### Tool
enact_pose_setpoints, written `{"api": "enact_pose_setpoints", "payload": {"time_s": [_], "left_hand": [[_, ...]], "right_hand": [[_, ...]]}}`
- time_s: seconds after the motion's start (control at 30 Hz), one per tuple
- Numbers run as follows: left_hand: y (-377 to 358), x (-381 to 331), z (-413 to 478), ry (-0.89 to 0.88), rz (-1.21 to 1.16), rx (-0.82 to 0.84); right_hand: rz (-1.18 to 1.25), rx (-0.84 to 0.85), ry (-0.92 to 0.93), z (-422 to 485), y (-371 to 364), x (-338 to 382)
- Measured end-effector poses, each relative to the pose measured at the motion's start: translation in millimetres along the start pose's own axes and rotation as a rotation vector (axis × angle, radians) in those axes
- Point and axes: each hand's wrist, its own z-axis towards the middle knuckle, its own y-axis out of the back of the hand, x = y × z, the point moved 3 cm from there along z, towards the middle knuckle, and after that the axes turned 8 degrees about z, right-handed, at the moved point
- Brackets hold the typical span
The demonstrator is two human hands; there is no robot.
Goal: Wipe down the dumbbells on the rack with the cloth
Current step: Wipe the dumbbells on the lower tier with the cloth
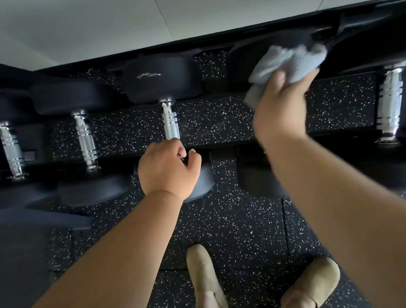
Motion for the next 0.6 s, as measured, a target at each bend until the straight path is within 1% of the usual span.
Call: {"api": "enact_pose_setpoints", "payload": {"time_s": [0.07, 0.1, 0.17, 0.27, 0.33, 0.43, 0.5, 0.6], "left_hand": [[1, 0, 0, 0.012, -0.001, -0.003], [0, 0, 0, 0.018, -0.008, 0.004], [0, 0, 0, 0.020, -0.018, 0.025], [4, -2, 0, -0.007, -0.038, 0.031], [8, -3, 0, -0.023, -0.082, 0.006], [12, 0, 0, -0.010, -0.131, 0.011], [12, 2, 0, 0.001, -0.174, 0.039], [14, 2, 2, -0.005, -0.283, 0.127]], "right_hand": [[-0.097, 0.204, 0.001, -39, -10, -10], [-0.113, 0.285, -0.027, -58, -12, -16], [-0.073, 0.368, -0.076, -85, -13, -26], [-0.078, 0.440, -0.146, -101, -9, -44], [-0.092, 0.496, -0.216, -109, -7, -58], [-0.122, 0.551, -0.293, -127, -15, -73], [-0.152, 0.547, -0.268, -137, -28, -80], [-0.235, 0.517, -0.148, -142, -50, -81]]}}
